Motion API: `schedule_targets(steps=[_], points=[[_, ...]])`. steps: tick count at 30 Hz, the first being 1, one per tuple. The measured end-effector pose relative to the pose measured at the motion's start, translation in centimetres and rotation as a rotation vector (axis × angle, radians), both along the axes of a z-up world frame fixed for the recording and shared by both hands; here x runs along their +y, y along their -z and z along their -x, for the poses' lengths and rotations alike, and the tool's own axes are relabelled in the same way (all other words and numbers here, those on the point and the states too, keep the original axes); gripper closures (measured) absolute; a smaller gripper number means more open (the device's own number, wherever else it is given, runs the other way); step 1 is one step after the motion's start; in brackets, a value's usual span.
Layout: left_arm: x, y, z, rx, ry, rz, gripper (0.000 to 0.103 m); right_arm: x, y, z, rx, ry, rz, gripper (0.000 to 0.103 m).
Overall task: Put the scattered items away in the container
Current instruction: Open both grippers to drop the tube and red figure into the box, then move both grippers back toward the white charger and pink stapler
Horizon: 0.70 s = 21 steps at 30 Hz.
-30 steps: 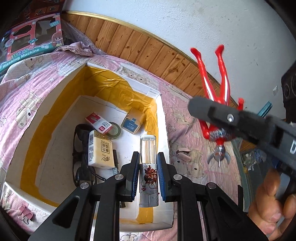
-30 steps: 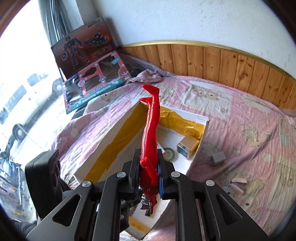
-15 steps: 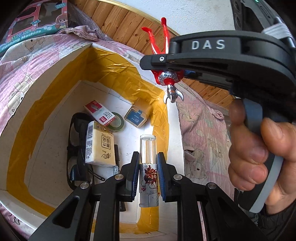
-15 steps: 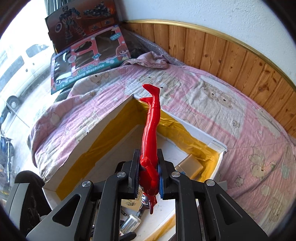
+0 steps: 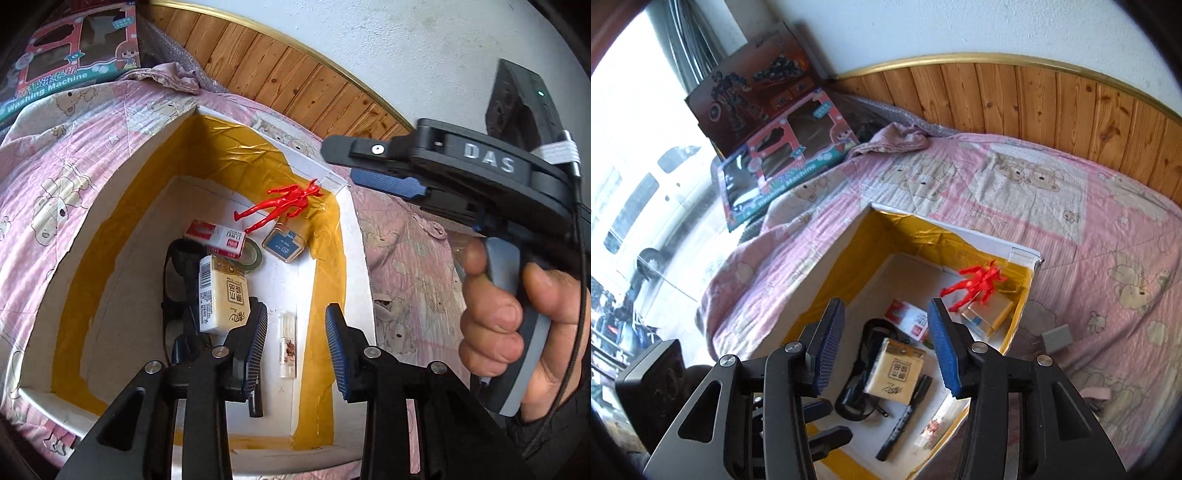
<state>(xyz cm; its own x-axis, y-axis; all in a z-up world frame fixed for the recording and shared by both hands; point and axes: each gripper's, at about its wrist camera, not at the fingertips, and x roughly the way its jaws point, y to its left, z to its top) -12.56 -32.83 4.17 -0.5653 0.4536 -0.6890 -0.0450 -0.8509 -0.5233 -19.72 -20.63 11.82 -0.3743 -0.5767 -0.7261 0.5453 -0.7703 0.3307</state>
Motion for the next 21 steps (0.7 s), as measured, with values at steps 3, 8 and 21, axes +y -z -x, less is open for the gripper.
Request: schedule_targets(steps=[3, 8, 21], points=[[0.7, -1.0, -1.5, 0.024, 0.013, 0.049, 0.069, 1.9, -1.1, -3.5, 0.041, 0.004, 0.071, 0.053], [2.7, -2.4, -4.0, 0.066, 0.043, 0.153, 0.069, 5.7, -0.3, -9.0, 0.107, 0.057, 0.117, 0.053], [8.1, -5.0, -7.6, 0.129, 0.117, 0.292, 0.069, 14.8, 5.6, -15.3, 0.012, 0.216, 0.222, 0.052]])
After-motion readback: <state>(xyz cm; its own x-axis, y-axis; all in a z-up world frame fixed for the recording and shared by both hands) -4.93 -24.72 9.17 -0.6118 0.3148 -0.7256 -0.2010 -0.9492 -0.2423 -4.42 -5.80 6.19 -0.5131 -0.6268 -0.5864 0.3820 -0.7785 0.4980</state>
